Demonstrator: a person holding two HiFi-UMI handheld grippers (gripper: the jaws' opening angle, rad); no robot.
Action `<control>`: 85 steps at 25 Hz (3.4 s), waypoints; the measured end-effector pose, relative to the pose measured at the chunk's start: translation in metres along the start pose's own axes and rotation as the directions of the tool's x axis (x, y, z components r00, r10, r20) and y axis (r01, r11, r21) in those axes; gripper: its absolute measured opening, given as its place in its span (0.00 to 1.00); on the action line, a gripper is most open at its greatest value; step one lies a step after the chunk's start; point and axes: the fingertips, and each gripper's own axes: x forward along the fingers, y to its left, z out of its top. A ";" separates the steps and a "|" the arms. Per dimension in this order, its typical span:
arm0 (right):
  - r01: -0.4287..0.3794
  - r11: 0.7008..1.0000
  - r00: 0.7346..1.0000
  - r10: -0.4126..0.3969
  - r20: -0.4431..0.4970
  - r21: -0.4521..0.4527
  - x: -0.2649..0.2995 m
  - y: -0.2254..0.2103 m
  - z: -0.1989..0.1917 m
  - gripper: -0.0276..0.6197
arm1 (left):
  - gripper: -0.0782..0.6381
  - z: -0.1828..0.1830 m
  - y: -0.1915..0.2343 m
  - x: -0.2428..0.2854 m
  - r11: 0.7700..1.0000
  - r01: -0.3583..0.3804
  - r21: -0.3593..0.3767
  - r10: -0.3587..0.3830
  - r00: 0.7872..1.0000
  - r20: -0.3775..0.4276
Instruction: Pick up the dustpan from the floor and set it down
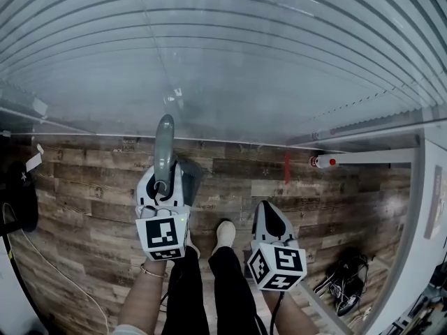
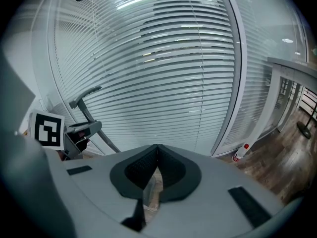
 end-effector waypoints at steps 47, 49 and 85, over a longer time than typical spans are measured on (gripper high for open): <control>-0.093 0.968 0.866 0.195 0.461 -0.235 -0.153 0.146 0.302 0.09 | 0.24 0.291 0.008 -0.157 0.993 0.119 0.019 -0.120 0.968 0.220; -0.095 0.968 0.854 0.200 0.480 -0.234 -0.162 0.152 0.313 0.09 | 0.24 0.305 0.011 -0.162 0.993 0.115 0.022 -0.116 0.962 0.246; 0.166 0.984 0.834 -0.174 0.524 0.062 -0.244 0.023 0.245 0.09 | 0.24 0.283 -0.108 -0.179 0.893 0.423 0.154 -0.446 0.877 0.179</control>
